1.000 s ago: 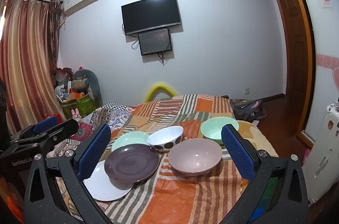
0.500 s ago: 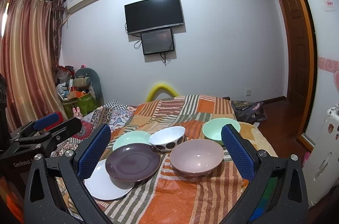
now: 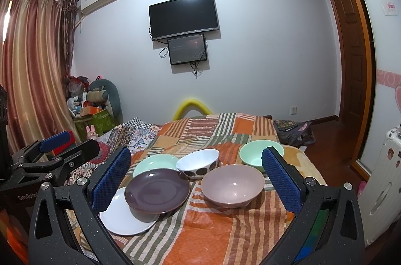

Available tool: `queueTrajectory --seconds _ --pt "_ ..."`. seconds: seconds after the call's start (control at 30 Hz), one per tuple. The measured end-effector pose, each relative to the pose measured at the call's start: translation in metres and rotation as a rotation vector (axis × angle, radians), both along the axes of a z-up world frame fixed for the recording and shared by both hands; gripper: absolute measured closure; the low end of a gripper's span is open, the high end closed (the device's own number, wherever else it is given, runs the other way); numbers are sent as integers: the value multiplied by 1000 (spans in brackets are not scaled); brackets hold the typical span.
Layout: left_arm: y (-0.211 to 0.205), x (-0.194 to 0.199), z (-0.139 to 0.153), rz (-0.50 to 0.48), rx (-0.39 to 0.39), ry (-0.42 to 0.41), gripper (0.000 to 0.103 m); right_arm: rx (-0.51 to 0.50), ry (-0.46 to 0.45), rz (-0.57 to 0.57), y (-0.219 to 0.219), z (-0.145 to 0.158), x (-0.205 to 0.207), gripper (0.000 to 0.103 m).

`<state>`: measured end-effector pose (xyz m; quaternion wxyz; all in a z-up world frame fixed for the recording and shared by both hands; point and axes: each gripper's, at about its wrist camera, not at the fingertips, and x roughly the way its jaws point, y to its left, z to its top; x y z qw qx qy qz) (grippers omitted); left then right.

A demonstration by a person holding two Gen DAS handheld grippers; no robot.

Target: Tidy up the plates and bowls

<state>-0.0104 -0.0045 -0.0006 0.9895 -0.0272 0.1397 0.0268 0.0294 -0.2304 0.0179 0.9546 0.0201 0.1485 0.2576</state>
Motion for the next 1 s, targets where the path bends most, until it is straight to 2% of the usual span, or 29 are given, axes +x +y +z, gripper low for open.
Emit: queueTrajectory --seconds 1.0 --pt "0 0 2 3 -4 -6 0 -7 -20 6 2 2 -5 0"
